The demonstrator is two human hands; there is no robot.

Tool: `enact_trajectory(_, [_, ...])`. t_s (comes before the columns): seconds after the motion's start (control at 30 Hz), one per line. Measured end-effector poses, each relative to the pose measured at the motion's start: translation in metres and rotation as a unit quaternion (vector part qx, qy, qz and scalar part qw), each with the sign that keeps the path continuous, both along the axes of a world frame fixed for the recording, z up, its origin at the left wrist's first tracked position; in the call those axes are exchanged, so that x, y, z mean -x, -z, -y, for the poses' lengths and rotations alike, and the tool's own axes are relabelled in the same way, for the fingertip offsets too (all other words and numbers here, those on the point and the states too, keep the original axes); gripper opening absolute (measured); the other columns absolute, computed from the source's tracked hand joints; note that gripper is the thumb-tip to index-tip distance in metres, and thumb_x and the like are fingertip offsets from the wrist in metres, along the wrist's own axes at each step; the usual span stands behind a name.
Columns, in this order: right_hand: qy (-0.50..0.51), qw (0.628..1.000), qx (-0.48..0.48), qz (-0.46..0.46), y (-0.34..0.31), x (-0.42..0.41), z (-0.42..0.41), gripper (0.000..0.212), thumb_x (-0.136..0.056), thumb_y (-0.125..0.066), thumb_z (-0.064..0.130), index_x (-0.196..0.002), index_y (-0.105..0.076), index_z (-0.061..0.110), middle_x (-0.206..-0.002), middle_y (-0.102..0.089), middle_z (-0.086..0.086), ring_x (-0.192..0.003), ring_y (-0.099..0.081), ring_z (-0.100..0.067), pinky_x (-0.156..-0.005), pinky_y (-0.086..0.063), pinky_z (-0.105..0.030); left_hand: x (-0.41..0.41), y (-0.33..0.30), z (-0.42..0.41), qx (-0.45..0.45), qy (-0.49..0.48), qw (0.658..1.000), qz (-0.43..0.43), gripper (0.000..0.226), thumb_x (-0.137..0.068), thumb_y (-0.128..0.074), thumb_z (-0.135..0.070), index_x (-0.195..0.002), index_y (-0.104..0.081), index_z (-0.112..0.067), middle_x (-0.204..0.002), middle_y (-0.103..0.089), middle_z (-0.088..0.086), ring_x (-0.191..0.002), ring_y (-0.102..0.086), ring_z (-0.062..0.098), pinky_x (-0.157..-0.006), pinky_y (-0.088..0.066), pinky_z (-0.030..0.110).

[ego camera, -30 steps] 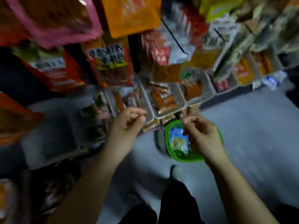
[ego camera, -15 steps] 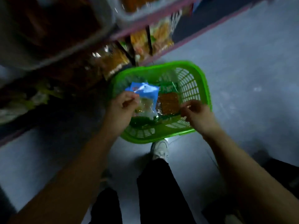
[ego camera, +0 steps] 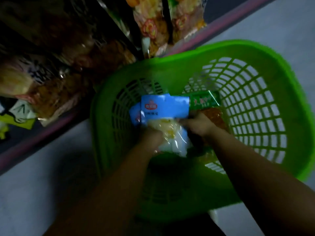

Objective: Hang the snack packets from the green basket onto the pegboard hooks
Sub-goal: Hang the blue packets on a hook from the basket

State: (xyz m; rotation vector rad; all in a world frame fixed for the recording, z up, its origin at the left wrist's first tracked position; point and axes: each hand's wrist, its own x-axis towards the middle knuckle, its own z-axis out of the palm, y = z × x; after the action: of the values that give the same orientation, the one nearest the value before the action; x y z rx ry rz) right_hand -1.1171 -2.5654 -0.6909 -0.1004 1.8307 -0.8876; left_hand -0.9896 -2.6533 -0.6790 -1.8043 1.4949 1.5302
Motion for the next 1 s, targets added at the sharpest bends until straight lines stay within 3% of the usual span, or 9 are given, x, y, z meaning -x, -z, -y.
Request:
enact_trajectory(0.17, [-0.015,1.000,-0.001,-0.019,-0.006,0.022,-0.008,0.037,-0.083,-0.071,0.016,-0.117,-0.063,0.003,-0.112,-0.067,-0.014,-0.100,-0.065,-0.028,-0.091,-0.052,-0.040,0.005,0.001,-0.001,-0.006,-0.053,0.997,-0.051,0.036,-0.094,-0.050,-0.015,-0.127,-0.051,0.001,-0.129,-0.055,0.024,-0.118,-0.054,0.038,-0.096,-0.048,0.040])
enact_trajectory(0.27, [0.047,0.998,0.010,-0.037,-0.014,0.042,-0.029,0.030,-0.086,-0.067,0.012,-0.113,-0.064,0.000,-0.101,-0.067,-0.017,-0.082,-0.061,-0.025,-0.075,-0.049,-0.034,0.004,-0.011,-0.001,0.015,-0.074,0.995,-0.065,0.033,-0.096,-0.047,-0.018,-0.126,-0.050,-0.003,-0.123,-0.057,0.022,-0.111,-0.056,0.036,-0.092,-0.046,0.040])
enact_trajectory(0.37, [0.080,0.997,-0.012,-0.005,-0.013,0.043,-0.045,0.023,-0.085,-0.066,0.012,-0.107,-0.064,0.005,-0.105,-0.065,-0.017,-0.099,-0.059,-0.031,-0.093,-0.046,-0.045,0.004,-0.012,-0.003,0.010,-0.082,0.994,-0.072,0.039,-0.095,-0.049,-0.025,-0.129,-0.049,-0.007,-0.122,-0.058,0.016,-0.108,-0.057,0.032,-0.090,-0.047,0.037])
enact_trajectory(0.43, [0.071,0.997,0.003,0.030,-0.014,0.045,-0.049,0.016,-0.086,-0.063,0.013,-0.101,-0.064,0.007,-0.100,-0.065,-0.014,-0.098,-0.059,-0.029,-0.090,-0.045,-0.041,0.007,-0.015,-0.004,-0.010,-0.088,0.992,-0.091,0.046,-0.094,-0.049,-0.041,-0.130,-0.051,-0.011,-0.124,-0.058,0.015,-0.111,-0.056,0.032,-0.094,-0.045,0.038])
enact_trajectory(0.5, [0.031,0.995,0.045,0.081,-0.017,0.049,-0.047,0.011,-0.090,-0.057,0.012,-0.099,-0.063,0.011,-0.096,-0.068,-0.010,-0.091,-0.065,-0.023,-0.085,-0.050,-0.036,0.011,-0.021,-0.001,-0.065,-0.152,0.974,-0.154,0.047,-0.092,-0.048,-0.050,-0.120,-0.058,-0.014,-0.116,-0.064,0.014,-0.105,-0.061,0.031,-0.096,-0.047,0.044])
enact_trajectory(0.6, [0.041,0.993,0.069,0.081,-0.021,0.053,-0.043,0.017,-0.096,-0.049,0.010,-0.108,-0.060,0.014,-0.100,-0.064,-0.010,-0.096,-0.060,-0.025,-0.092,-0.048,-0.043,0.012,-0.029,0.008,-0.048,-0.246,0.938,-0.240,0.017,-0.095,-0.053,-0.029,-0.096,-0.062,-0.014,-0.101,-0.066,0.009,-0.087,-0.064,0.023,-0.083,-0.053,0.037])
enact_trajectory(0.77, [0.120,0.990,0.028,-0.067,-0.033,0.055,-0.040,0.012,-0.094,-0.054,0.012,-0.096,-0.065,0.012,-0.098,-0.065,-0.013,-0.087,-0.063,-0.023,-0.075,-0.054,-0.037,0.014,-0.047,0.007,0.090,-0.213,0.915,-0.330,0.018,-0.094,-0.055,-0.016,-0.079,-0.064,-0.020,-0.079,-0.066,-0.001,-0.075,-0.060,0.020,-0.071,-0.047,0.034])
enact_trajectory(0.9, [0.058,0.985,0.045,-0.156,-0.072,0.053,-0.040,0.023,-0.092,-0.056,0.012,-0.070,-0.060,0.016,-0.059,-0.056,0.000,-0.042,-0.051,-0.002,-0.040,-0.037,-0.014,-0.002,-0.077,0.008,0.112,-0.247,0.879,-0.391,0.010,-0.093,-0.056,-0.025,-0.088,-0.063,-0.029,-0.093,-0.069,0.000,-0.092,-0.064,0.026,-0.086,-0.050,0.051])
enact_trajectory(1.0, [0.063,0.985,0.086,-0.138,-0.131,0.032,-0.031,0.034,-0.086,-0.060,0.012,-0.054,-0.064,0.019,-0.040,-0.052,0.010,-0.034,-0.045,-0.001,-0.036,-0.033,-0.012,-0.025,-0.123,0.004,0.124,-0.244,0.875,-0.399,0.015,-0.088,-0.056,-0.035,-0.102,-0.060,-0.040,-0.101,-0.072,-0.006,-0.094,-0.068,0.019,-0.078,-0.054,0.041])
